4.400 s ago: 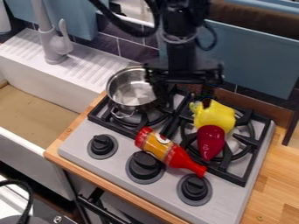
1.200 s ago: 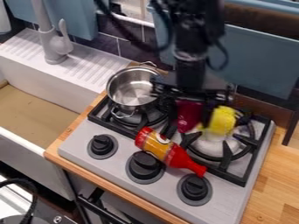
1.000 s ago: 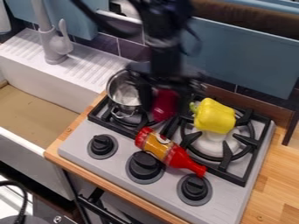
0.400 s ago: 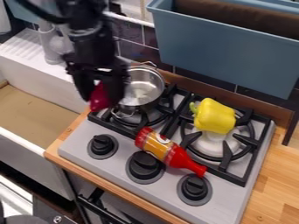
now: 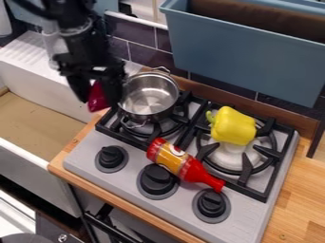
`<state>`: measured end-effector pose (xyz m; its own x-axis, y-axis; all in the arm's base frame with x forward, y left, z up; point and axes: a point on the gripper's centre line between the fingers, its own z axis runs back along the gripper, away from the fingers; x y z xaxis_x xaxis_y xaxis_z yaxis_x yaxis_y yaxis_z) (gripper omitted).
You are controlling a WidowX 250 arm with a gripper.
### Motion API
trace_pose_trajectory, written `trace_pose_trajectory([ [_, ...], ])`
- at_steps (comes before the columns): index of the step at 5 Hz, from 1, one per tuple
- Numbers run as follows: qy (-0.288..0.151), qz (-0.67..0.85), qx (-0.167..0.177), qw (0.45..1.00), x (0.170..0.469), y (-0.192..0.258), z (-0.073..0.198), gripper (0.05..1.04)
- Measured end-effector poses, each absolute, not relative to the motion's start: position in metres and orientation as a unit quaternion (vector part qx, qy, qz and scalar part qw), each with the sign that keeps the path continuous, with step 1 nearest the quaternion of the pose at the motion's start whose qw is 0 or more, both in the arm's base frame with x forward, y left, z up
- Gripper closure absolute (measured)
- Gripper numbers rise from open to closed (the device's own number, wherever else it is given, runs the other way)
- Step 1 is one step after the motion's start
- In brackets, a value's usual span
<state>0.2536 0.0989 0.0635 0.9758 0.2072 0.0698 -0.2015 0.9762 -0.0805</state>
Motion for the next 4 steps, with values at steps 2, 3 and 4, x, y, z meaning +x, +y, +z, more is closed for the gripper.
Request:
trace_pose_trajectory([
  [2,-0.044,0.153,-0.034,0.987,0.292,0.078,0.056,0.327],
  [3,-0.047,0.158,-0.016,0.986,0.300,0.072,0.041,0.327],
  [4,-0.063,0.167,-0.004,0.984,0.309,0.069,0.034,0.327],
])
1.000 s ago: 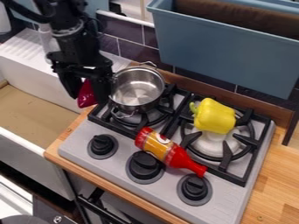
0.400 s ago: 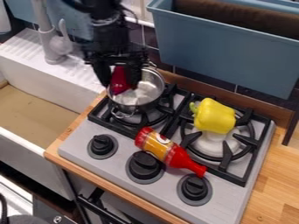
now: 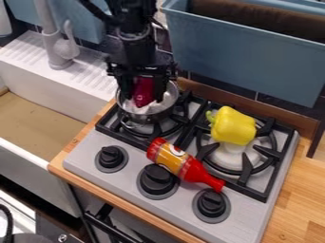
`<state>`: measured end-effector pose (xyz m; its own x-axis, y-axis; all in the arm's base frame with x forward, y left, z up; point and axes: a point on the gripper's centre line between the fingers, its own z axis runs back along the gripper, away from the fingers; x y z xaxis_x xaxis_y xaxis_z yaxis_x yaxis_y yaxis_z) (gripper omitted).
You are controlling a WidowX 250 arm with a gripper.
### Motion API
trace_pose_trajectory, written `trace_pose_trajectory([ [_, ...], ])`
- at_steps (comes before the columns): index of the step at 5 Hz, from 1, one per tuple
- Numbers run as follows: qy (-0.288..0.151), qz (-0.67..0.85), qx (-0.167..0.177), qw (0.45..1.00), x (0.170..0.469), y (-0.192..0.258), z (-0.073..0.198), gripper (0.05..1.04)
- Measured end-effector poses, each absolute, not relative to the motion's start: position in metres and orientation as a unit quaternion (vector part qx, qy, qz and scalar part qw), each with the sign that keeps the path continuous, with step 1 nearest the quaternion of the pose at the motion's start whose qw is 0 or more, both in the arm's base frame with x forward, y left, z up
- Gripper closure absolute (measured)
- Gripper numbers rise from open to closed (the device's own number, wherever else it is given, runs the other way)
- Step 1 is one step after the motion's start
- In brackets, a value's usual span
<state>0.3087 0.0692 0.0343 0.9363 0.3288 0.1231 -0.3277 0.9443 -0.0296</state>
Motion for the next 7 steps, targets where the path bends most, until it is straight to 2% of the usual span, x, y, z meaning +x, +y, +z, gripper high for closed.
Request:
trace_pose_trajectory([
  [1,-0.064,0.186,0.000,0.980,0.317,0.072,0.030,0.283],
  [2,-0.065,0.195,0.003,0.979,0.321,0.073,0.035,0.089],
  [5,-0.048,0.203,0.008,0.978,0.320,0.071,0.041,0.086],
  [7,-0.062,0.197,0.013,0.978,0.323,0.045,0.072,0.086],
])
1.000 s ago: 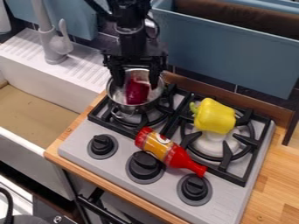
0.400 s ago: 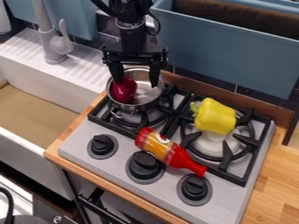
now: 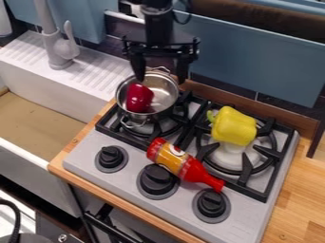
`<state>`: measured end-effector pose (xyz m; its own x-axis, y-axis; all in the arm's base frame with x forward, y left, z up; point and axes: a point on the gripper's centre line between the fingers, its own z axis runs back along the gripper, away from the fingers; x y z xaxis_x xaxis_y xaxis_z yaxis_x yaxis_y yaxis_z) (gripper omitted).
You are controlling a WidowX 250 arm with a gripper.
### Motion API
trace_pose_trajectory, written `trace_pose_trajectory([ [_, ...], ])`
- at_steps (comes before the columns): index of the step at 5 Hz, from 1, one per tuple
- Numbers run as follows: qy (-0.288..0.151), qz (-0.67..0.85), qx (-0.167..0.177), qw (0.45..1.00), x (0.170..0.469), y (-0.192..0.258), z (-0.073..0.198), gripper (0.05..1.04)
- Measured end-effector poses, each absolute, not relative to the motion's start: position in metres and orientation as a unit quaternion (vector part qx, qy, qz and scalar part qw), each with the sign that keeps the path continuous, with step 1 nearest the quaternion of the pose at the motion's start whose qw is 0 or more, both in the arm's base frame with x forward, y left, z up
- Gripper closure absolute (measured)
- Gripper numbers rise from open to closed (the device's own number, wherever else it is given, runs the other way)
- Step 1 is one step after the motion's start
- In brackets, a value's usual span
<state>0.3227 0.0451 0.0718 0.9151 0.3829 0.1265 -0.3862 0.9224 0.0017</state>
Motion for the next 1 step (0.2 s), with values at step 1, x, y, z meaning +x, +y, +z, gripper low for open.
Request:
trace_pose_trajectory([
  [1,-0.079,0.195,0.007,0.978,0.3195,0.0322,0.0866,0.086],
])
